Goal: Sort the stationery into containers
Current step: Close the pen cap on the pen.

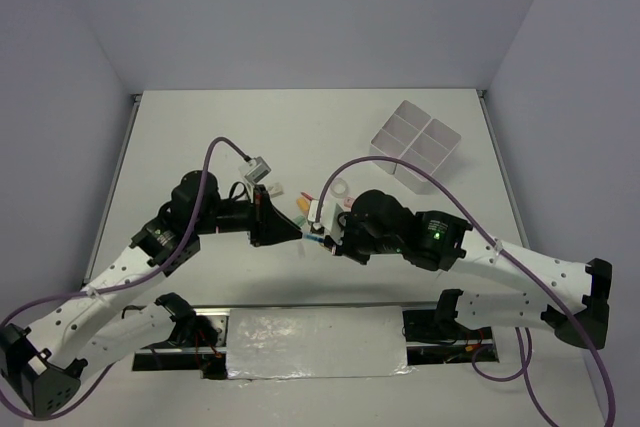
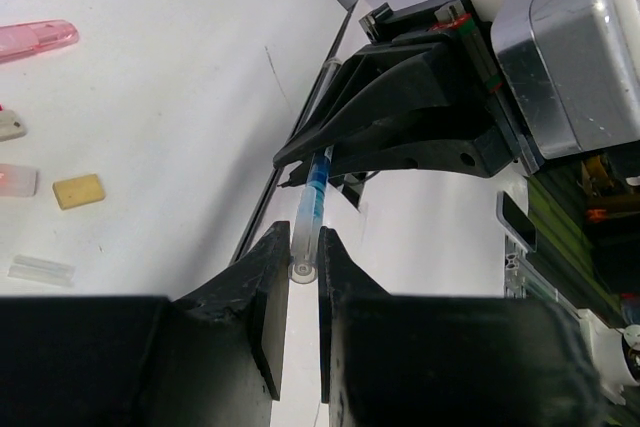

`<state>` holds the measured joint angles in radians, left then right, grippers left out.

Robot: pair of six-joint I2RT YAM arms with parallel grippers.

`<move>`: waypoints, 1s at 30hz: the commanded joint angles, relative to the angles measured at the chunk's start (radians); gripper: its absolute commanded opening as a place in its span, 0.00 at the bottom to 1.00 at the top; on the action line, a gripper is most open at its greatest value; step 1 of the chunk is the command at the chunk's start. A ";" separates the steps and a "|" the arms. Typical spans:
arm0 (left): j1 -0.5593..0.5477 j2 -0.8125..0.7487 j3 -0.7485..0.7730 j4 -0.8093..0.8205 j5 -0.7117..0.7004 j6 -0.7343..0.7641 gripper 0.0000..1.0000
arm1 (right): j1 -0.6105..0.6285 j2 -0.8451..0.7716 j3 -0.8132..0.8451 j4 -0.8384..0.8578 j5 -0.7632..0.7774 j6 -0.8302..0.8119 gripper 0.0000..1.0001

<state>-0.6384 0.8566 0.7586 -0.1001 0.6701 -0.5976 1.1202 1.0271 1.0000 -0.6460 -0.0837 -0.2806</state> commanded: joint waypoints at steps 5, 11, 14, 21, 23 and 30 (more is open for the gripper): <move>-0.043 0.038 -0.042 0.065 -0.058 0.010 0.00 | 0.006 0.008 0.083 0.417 -0.043 0.078 0.00; -0.058 0.048 -0.059 0.131 -0.032 -0.011 0.00 | 0.006 0.021 0.089 0.477 -0.027 0.083 0.00; -0.067 0.051 -0.070 0.140 -0.024 -0.014 0.00 | 0.003 0.013 0.097 0.497 -0.050 0.072 0.00; -0.075 0.038 -0.059 0.117 -0.059 0.001 0.00 | 0.006 0.022 0.098 0.496 -0.085 0.032 0.00; -0.075 0.022 0.002 -0.016 -0.105 0.045 0.00 | 0.009 0.024 0.072 0.471 -0.093 0.024 0.00; -0.075 -0.022 0.157 -0.176 -0.219 0.091 0.64 | 0.007 -0.010 -0.014 0.476 -0.122 0.049 0.00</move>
<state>-0.6857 0.8276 0.8654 -0.1997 0.4919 -0.5323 1.1080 1.0428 0.9730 -0.4862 -0.1146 -0.2348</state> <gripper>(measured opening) 0.431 0.183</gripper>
